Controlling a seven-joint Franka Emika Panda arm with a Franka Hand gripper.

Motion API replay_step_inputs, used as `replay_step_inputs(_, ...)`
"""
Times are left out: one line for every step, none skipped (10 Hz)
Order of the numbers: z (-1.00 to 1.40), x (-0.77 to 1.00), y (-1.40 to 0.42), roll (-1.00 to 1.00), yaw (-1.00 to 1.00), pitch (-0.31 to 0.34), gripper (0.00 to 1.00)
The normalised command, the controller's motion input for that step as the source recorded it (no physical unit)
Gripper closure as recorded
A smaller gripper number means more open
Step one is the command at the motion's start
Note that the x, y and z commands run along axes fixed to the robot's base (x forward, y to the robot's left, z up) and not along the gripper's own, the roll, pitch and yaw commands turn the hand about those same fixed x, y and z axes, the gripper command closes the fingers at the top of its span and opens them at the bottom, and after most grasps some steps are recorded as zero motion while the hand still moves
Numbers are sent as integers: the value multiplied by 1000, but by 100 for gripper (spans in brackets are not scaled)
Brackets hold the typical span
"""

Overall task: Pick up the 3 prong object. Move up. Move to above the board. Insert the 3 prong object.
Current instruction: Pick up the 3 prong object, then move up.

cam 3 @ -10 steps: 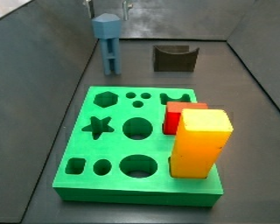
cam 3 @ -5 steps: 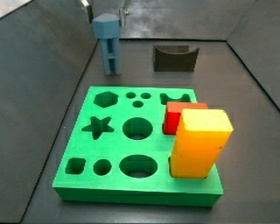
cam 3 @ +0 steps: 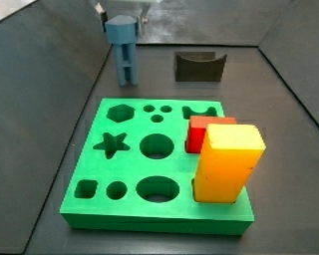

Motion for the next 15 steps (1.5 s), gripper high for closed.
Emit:
replay_step_inputs(0,0,0,0,0,0,0)
replay_step_inputs(0,0,0,0,0,0,100)
replay_step_inputs(0,0,0,0,0,0,100)
replay_step_inputs(0,0,0,0,0,0,100)
replay_step_inputs(0,0,0,0,0,0,100)
replay_step_inputs(0,0,0,0,0,0,100)
replay_step_inputs(0,0,0,0,0,0,100)
replay_step_inputs(0,0,0,0,0,0,100)
replay_step_inputs(0,0,0,0,0,0,100)
replay_step_inputs(0,0,0,0,0,0,100)
replay_step_inputs(0,0,0,0,0,0,100)
replay_step_inputs(0,0,0,0,0,0,100)
replay_step_inputs(833,0,0,0,0,0,100)
replay_step_inputs(790,-27,-31,-7,12,25,100)
replay_step_inputs(657,-43,-37,-25,18,53,100)
